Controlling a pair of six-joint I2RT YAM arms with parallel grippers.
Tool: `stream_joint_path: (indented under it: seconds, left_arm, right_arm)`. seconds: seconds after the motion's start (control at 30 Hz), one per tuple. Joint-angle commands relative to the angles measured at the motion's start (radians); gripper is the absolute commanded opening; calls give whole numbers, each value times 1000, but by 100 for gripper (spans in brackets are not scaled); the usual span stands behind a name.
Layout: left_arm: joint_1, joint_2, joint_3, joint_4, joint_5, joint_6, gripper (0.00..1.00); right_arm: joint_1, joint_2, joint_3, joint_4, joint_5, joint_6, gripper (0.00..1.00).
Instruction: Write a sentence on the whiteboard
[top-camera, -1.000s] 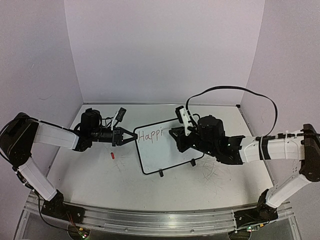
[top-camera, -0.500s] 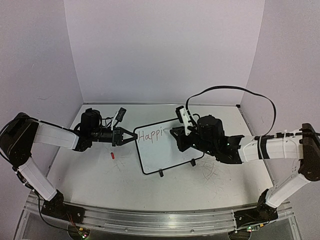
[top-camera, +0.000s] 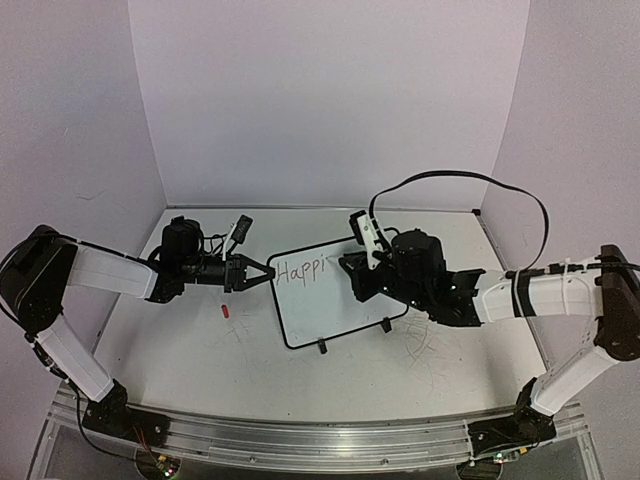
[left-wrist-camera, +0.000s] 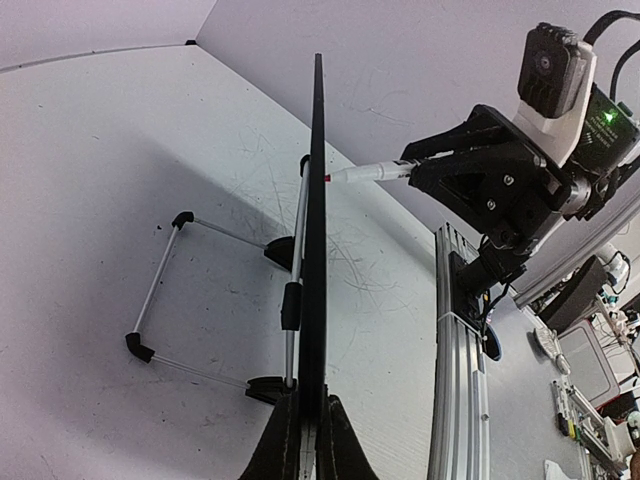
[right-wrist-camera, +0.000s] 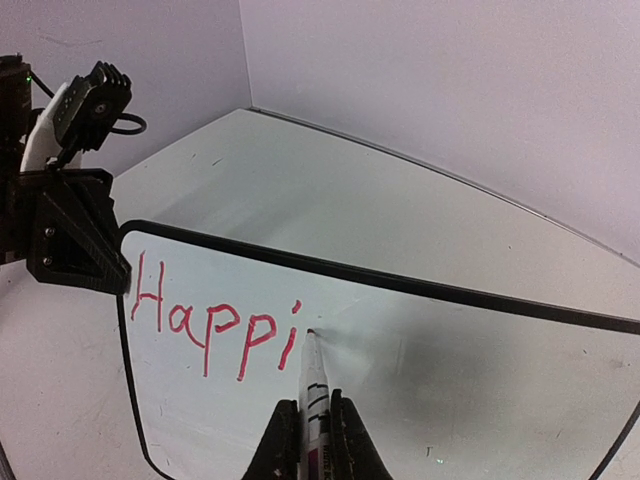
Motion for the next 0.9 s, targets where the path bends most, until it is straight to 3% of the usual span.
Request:
stream_joint_path:
  seconds: [0.0,0.87]
  left_arm:
    - [-3,-17,26,-32,31,17,0]
    - [-3,-13,32,-31,33,16,0]
  right_arm:
    - [-4,16,43,35,20,-11,0]
    - [12,-16,-33,-11,15,37,0]
